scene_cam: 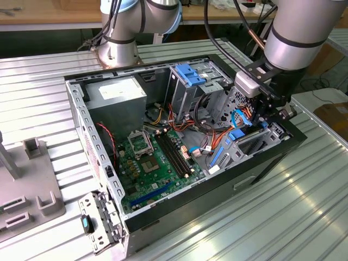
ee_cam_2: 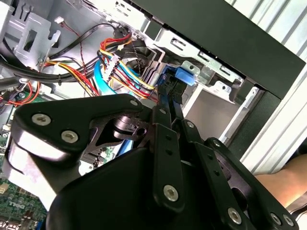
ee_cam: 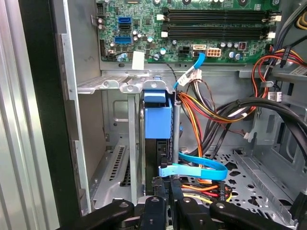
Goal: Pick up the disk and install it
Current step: 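Insert the second disk wire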
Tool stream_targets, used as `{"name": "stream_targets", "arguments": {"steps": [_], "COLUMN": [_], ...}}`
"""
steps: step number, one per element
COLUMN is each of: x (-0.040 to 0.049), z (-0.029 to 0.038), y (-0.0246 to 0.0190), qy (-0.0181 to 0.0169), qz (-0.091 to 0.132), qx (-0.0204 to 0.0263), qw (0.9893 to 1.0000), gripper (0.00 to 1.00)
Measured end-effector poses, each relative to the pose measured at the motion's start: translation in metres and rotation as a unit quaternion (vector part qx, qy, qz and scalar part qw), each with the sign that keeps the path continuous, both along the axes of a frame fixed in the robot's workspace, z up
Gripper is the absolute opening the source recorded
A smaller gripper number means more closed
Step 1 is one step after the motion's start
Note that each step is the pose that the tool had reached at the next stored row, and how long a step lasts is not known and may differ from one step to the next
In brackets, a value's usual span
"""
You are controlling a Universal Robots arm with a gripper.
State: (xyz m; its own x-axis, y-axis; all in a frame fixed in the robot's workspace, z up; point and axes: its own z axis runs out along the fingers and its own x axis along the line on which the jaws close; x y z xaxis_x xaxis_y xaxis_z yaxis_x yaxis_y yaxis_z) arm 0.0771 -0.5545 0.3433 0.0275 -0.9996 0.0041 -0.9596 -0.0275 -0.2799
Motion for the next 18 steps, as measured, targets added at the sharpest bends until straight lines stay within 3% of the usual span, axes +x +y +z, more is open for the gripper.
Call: {"name": "stream_targets", "arguments": {"steps": [6, 12, 18], "x": [0.0004, -0.0005, -0.0006], "z": [0.0001, 0.0000, -0.0006], "y": [-0.0025, -0.0026, -0.0030], "qy": [0.0000, 0.0000, 0.0000], "qz": [-0.001, 0.000, -0.001], "qx": [0.0000, 0.0033, 0.0034], "qw": [1.0000, 1.0000, 1.0000], "gripper": [0.16, 0.16, 0.16]}}
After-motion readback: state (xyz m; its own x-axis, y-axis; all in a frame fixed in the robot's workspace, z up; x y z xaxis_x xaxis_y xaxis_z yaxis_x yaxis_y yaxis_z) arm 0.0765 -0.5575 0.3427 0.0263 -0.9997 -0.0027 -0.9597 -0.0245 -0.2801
